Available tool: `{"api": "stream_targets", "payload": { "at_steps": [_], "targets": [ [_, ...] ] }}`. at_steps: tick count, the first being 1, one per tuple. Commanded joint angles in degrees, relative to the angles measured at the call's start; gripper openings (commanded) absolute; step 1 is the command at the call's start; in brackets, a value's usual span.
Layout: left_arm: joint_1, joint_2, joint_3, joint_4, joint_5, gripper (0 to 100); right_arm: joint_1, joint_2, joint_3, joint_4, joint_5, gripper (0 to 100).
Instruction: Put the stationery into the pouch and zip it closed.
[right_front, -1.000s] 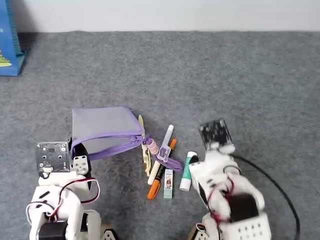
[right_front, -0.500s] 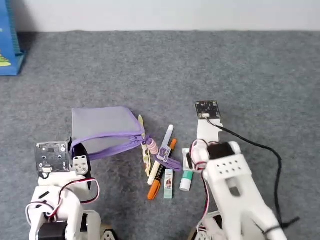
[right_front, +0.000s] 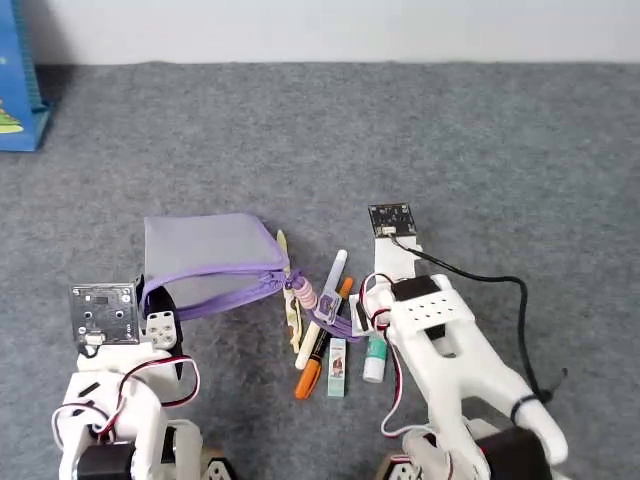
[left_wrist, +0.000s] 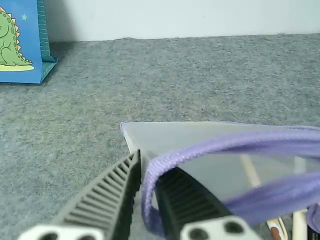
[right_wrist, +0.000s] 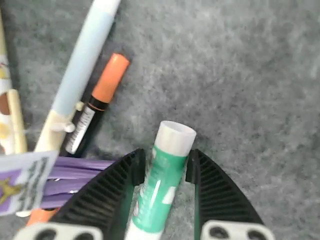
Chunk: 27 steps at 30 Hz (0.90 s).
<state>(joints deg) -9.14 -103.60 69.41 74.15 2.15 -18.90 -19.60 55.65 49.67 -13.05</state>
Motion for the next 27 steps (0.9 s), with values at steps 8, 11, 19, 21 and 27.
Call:
{"api": "stream_targets", "payload": {
  "at_steps": [8, 11, 19, 21, 27],
  "targets": [
    [-0.2, -0.5, -1.7, 0.2, 0.5, 1, 2.1, 1.9, -4.0, 0.0, 1.9, 0.9],
    [-0.2, -0.5, -1.7, 0.2, 0.5, 1, 2.2, -1.4, -4.7, 4.5, 3.9, 0.5],
    [-0.2, -0.3, -2.1, -1.2, 0.5, 1, 2.1, -29.8, -5.6, 16.0, 6.9, 0.8],
    [-0.1, -0.2, -2.1, -1.5, 0.5, 1, 0.7, -38.5, -5.8, 17.5, 7.9, 0.8],
    [4.5, -0.1, -3.0, -1.2, 0.6, 1, -6.9, -58.9, -5.9, 18.2, 12.6, 0.8]
  ]
}}
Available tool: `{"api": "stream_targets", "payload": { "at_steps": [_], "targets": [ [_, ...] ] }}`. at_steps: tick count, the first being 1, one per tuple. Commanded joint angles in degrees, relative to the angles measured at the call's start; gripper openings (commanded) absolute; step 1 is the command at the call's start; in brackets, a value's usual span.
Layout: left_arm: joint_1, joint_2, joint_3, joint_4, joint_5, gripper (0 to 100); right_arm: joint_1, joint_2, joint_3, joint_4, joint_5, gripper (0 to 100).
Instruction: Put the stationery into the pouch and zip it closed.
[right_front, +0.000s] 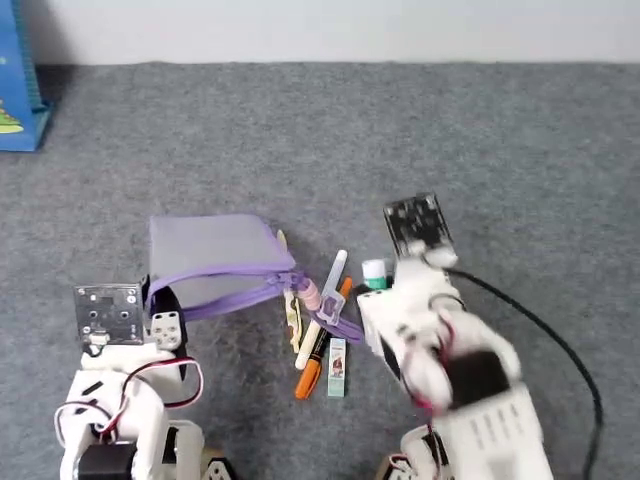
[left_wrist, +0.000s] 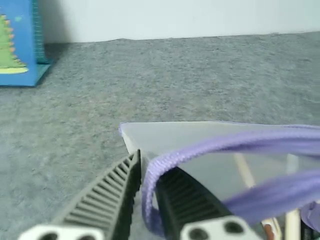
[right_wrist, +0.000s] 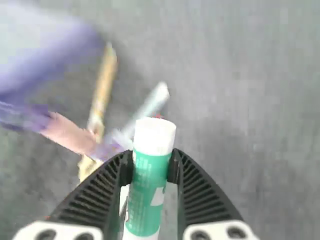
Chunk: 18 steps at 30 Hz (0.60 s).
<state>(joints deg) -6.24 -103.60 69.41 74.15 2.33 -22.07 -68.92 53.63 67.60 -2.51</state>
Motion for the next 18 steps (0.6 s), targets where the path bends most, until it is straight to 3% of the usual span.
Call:
{"api": "stream_targets", "payload": {
  "at_steps": [1, 11, 18],
  "targets": [
    [1.8, 0.3, -3.6, -1.1, 0.4, 1, -5.3, -11.7, -3.9, 0.0, 2.2, 0.8],
    [2.0, 25.7, -18.9, -1.0, 0.4, 1, -15.1, -15.7, -3.9, -15.1, 2.1, 0.8],
    [2.1, 35.4, -26.4, 1.0, 2.5, 1, -23.3, -15.0, -1.9, -34.6, 2.5, 0.8]
  ]
}}
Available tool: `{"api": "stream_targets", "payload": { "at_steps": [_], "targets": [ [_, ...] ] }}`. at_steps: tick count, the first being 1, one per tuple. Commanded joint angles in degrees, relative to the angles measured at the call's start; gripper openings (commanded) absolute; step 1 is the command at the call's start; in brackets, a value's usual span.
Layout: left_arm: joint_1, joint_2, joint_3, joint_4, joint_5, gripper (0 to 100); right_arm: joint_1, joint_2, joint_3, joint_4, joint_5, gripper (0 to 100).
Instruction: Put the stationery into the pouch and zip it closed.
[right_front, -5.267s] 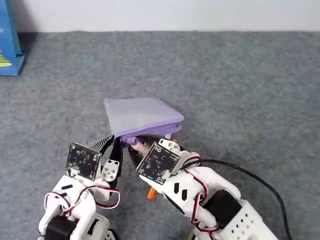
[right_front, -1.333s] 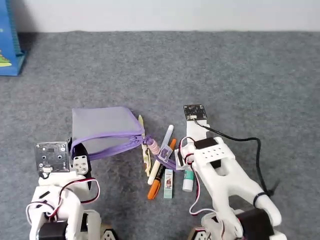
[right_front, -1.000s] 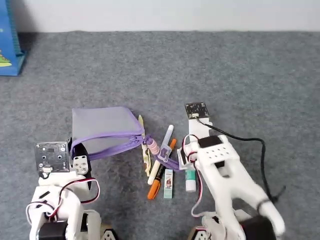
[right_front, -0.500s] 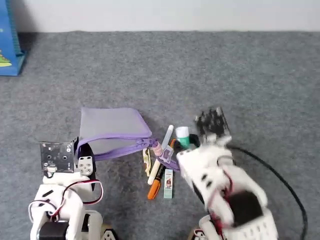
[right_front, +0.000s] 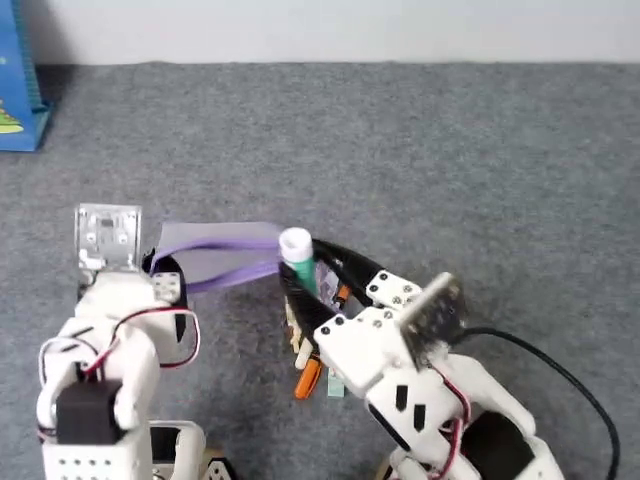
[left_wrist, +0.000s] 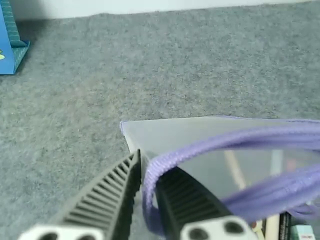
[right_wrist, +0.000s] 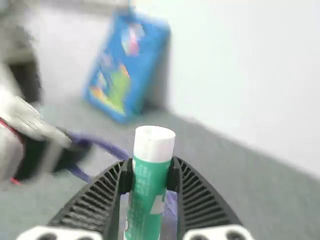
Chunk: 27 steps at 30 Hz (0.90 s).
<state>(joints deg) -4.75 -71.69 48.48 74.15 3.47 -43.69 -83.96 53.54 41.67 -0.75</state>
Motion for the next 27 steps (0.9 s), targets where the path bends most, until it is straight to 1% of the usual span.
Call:
{"api": "stream_targets", "payload": {
  "at_steps": [1, 6, 10, 17, 27],
  "targets": [
    [0.8, 4.3, -6.6, 1.8, 1.7, 1, -1.7, 0.7, -0.9, -11.9, 0.7, 0.8],
    [4.1, 6.4, -10.5, 5.2, 2.3, 1, -2.0, 5.9, 4.9, -26.2, 0.5, 0.8],
    [4.6, 6.6, -10.9, 5.3, 3.7, 1, -2.0, 10.5, 8.2, -36.4, 0.6, 0.8],
    [4.6, 6.6, -10.9, 5.2, 3.7, 1, -2.1, 18.2, 12.4, -48.7, 0.7, 0.8],
    [4.6, 6.5, -10.6, 5.5, 3.7, 1, -2.1, 28.1, 19.0, -63.2, 0.8, 0.8]
  ]
}}
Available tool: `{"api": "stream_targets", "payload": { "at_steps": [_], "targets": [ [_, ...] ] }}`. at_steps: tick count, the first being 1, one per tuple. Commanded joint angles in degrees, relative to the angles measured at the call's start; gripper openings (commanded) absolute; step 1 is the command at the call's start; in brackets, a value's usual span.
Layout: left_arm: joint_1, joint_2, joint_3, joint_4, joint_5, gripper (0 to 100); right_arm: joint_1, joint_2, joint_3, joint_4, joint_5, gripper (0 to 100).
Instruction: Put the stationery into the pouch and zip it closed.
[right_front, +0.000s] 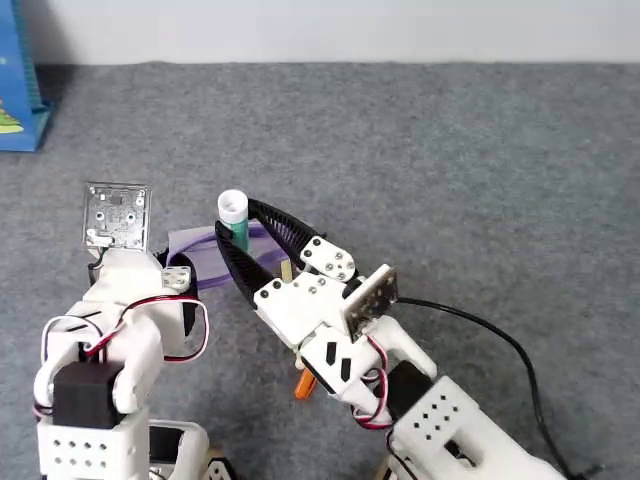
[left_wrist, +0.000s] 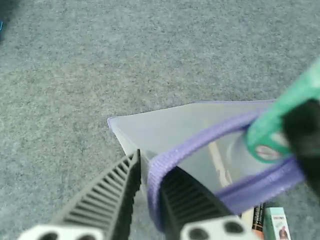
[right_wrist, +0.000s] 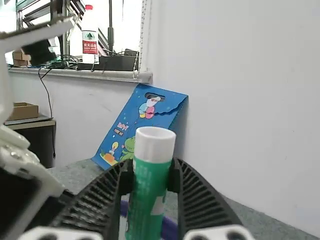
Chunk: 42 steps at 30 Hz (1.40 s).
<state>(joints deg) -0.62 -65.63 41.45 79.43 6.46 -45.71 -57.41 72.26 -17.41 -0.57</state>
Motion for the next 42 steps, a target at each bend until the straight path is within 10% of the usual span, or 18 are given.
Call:
{"api": "stream_targets", "payload": {
  "at_steps": [1, 9, 27, 42],
  "targets": [
    [0.4, 0.4, -3.6, 0.2, 0.7, 1, 0.1, 2.1, 0.6, -4.8, 0.6, 1.2],
    [0.1, 0.4, -3.6, 0.2, 0.7, 1, 0.0, 2.2, -1.4, 3.2, 0.5, 24.0],
    [-6.4, 0.3, -3.5, 0.2, 0.4, 1, 22.5, -3.2, -26.4, 68.4, -15.0, 16.2],
    [-8.3, 0.2, -2.2, 0.1, 0.3, 1, 23.8, 31.4, -26.6, 72.7, -22.6, 16.2]
  ]
}}
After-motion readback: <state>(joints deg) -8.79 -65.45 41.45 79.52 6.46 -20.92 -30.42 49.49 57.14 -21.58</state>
